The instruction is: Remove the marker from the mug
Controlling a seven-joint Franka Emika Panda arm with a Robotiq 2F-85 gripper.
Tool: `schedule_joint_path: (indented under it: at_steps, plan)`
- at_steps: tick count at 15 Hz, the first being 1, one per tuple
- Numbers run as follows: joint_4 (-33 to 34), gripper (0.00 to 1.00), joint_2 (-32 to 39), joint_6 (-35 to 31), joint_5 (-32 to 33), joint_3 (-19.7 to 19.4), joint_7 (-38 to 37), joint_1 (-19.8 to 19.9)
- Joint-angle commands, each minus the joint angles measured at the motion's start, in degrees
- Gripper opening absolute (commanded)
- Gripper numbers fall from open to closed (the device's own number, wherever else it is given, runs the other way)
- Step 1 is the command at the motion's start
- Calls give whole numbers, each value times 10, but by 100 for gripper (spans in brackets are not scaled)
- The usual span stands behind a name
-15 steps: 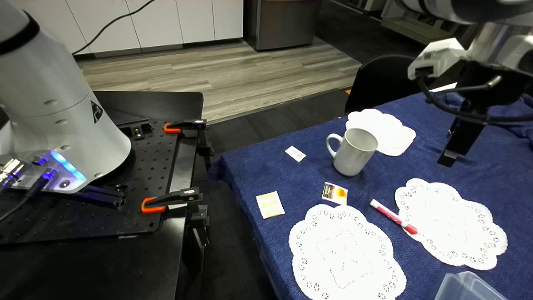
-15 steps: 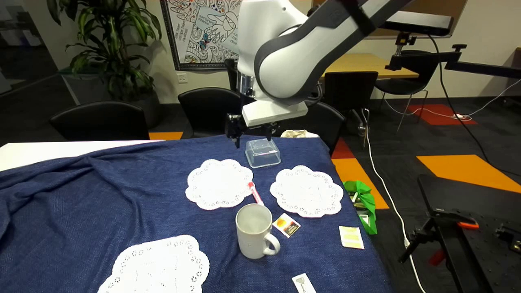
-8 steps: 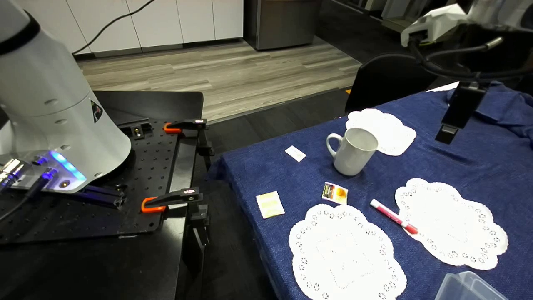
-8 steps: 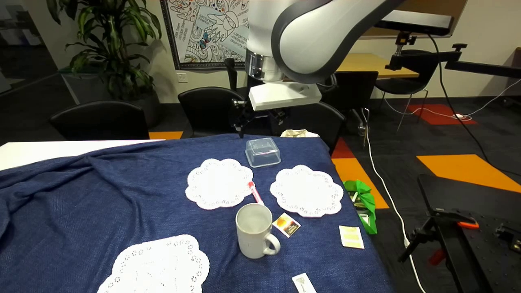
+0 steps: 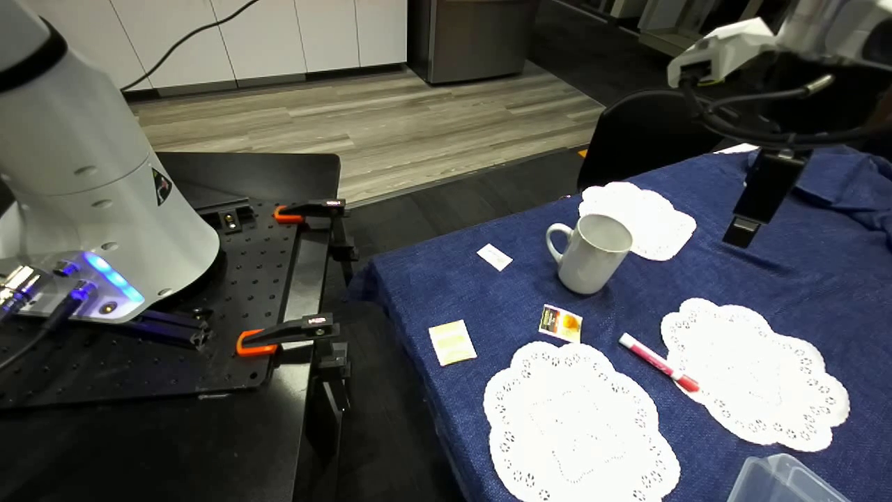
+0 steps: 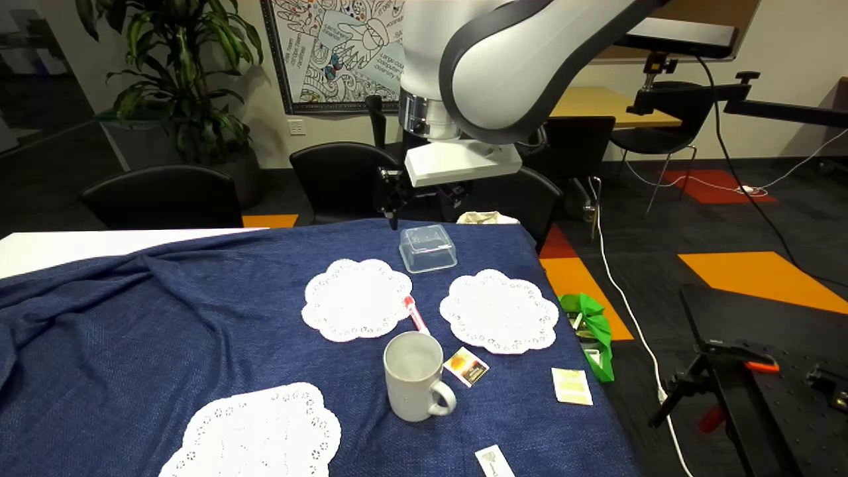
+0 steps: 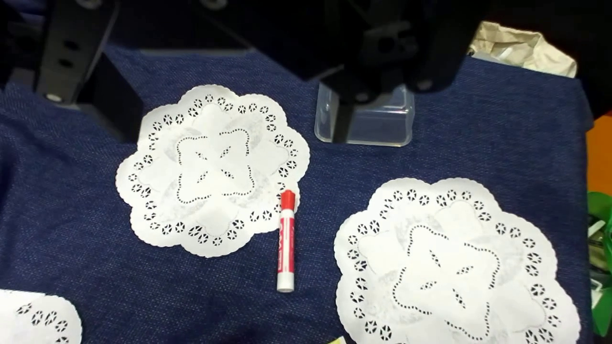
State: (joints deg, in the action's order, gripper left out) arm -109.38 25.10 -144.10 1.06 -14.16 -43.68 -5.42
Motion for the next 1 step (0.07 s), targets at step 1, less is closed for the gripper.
schedule_joint_path:
  at_steps: [1]
  plan:
    - [1, 100, -1, 1, 7, 10, -4, 10]
